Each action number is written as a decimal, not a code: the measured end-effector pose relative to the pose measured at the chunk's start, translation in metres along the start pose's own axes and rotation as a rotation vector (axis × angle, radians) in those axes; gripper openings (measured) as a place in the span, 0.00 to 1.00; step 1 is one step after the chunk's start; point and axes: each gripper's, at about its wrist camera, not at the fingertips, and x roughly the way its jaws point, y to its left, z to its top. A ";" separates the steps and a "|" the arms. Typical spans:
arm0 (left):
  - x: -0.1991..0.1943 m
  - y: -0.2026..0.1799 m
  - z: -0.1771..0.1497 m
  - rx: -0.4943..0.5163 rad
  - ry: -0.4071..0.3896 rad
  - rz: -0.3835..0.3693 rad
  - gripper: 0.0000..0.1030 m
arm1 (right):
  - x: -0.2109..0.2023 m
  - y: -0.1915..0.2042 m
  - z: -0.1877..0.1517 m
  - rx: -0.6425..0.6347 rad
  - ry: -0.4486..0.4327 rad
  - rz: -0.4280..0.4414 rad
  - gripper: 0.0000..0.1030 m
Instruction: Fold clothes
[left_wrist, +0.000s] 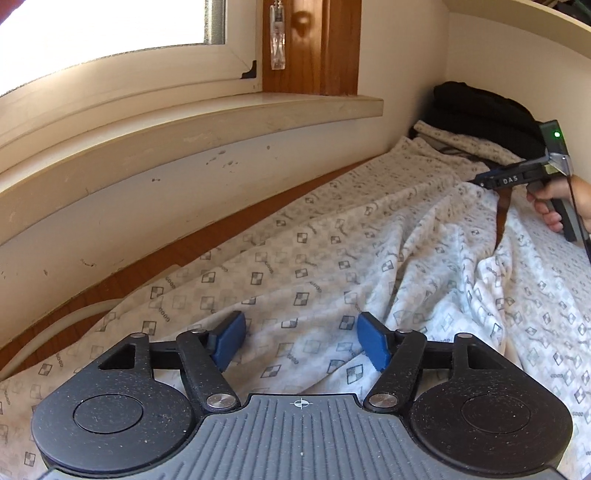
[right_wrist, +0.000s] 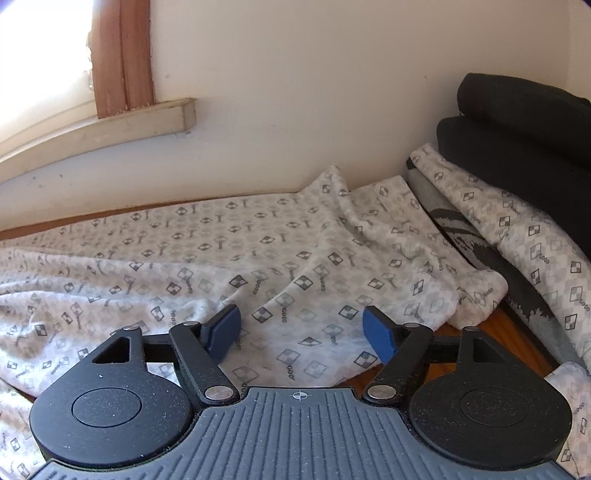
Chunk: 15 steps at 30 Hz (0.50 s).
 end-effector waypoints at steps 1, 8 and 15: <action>0.000 0.000 0.000 0.001 0.001 0.002 0.72 | 0.000 0.000 0.000 0.002 0.001 0.001 0.73; 0.001 -0.002 0.000 0.005 0.008 0.017 0.77 | 0.001 0.000 0.002 0.005 0.007 -0.009 0.80; -0.002 -0.023 0.029 -0.024 -0.040 -0.013 0.78 | 0.001 0.002 0.002 0.005 0.009 -0.012 0.80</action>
